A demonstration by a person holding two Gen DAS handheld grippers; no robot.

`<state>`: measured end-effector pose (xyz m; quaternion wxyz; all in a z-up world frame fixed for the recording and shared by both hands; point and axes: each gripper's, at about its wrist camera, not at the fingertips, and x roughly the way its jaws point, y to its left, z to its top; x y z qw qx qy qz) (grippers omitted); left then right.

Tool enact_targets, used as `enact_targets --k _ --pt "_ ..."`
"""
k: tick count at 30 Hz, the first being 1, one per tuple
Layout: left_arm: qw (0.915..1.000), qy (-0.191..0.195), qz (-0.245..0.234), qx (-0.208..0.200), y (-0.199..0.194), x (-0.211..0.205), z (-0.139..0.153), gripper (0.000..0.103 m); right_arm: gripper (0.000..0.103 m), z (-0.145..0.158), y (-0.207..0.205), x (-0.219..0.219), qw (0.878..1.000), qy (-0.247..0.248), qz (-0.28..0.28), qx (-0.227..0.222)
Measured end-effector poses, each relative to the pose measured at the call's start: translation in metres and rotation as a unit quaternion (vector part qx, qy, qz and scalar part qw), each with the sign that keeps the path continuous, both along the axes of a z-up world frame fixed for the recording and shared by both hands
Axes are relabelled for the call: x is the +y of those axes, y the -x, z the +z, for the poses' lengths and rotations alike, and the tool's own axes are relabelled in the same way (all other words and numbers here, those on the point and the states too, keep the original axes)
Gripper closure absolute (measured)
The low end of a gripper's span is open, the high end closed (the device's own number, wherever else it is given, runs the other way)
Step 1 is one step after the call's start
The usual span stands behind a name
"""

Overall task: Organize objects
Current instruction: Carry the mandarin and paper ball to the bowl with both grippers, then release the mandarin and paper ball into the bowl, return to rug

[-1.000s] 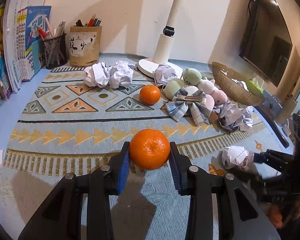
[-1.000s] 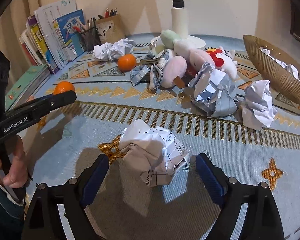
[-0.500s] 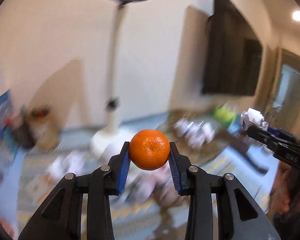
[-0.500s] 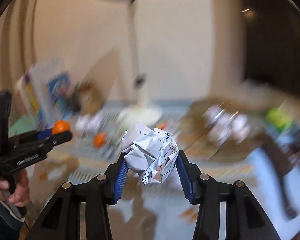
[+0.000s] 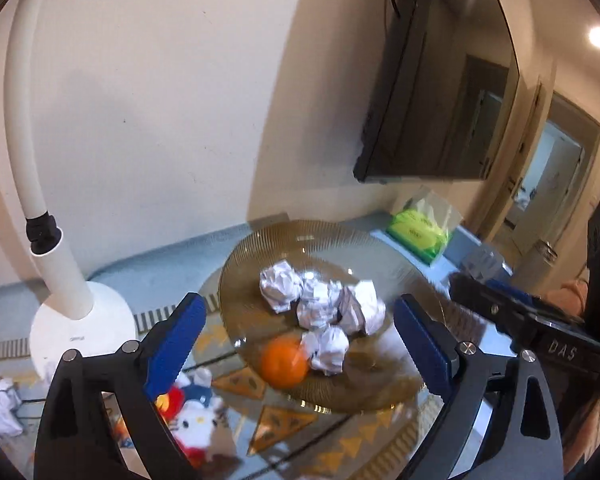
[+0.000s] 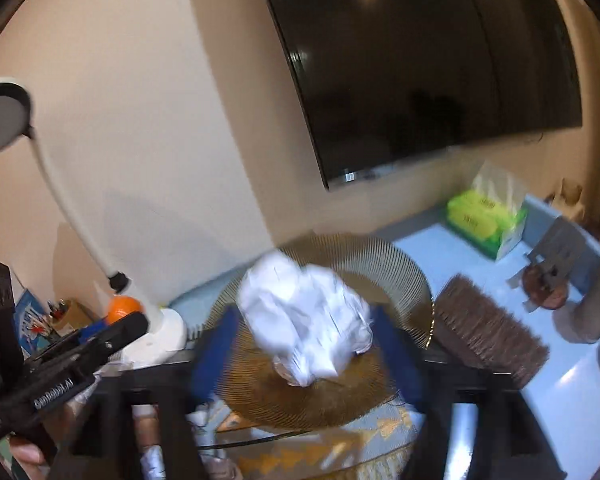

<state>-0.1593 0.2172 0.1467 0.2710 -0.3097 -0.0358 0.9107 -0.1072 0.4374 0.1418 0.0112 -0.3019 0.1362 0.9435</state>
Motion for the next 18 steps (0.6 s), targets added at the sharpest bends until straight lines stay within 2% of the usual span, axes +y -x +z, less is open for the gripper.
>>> enact_targets --k 2,5,8,10,12,13,15,17,18 --pt "0.9998 -0.009 -0.015 -0.004 -0.005 -0.007 0.004 0.008 0.012 -0.008 0.007 0.007 1.0 -0.011 -0.02 -0.007" --pt "0.9997 -0.012 -0.013 0.013 -0.027 -0.024 0.017 0.008 0.012 -0.011 -0.002 0.012 1.0 -0.004 -0.009 -0.003" --pt "0.9991 -0.014 -0.001 0.041 -0.057 -0.056 0.043 0.008 0.012 -0.007 -0.018 0.011 1.0 -0.007 -0.001 0.007" --pt "0.9979 -0.016 0.013 0.061 -0.08 -0.082 0.064 0.008 0.012 0.003 -0.032 0.005 1.0 0.002 0.011 0.014" --pt "0.9955 -0.017 0.042 0.084 -0.108 -0.112 0.084 0.001 0.012 0.02 -0.049 -0.008 0.999 0.012 0.037 0.029" --pt "0.994 -0.016 0.06 0.09 -0.12 -0.125 0.088 0.0 0.012 0.026 -0.056 -0.014 0.998 0.011 0.047 0.036" --pt "0.9924 -0.014 0.087 0.086 -0.14 -0.156 0.082 0.0 0.01 0.042 -0.074 -0.032 0.996 0.007 0.072 0.053" --pt "0.9918 -0.005 0.107 0.069 -0.156 -0.187 0.059 0.0 0.001 0.045 -0.093 -0.049 0.993 0.01 0.101 0.063" --pt "0.9897 0.007 0.133 0.053 -0.16 -0.203 0.038 0.0 0.0 0.039 -0.1 -0.054 0.992 0.012 0.107 0.066"
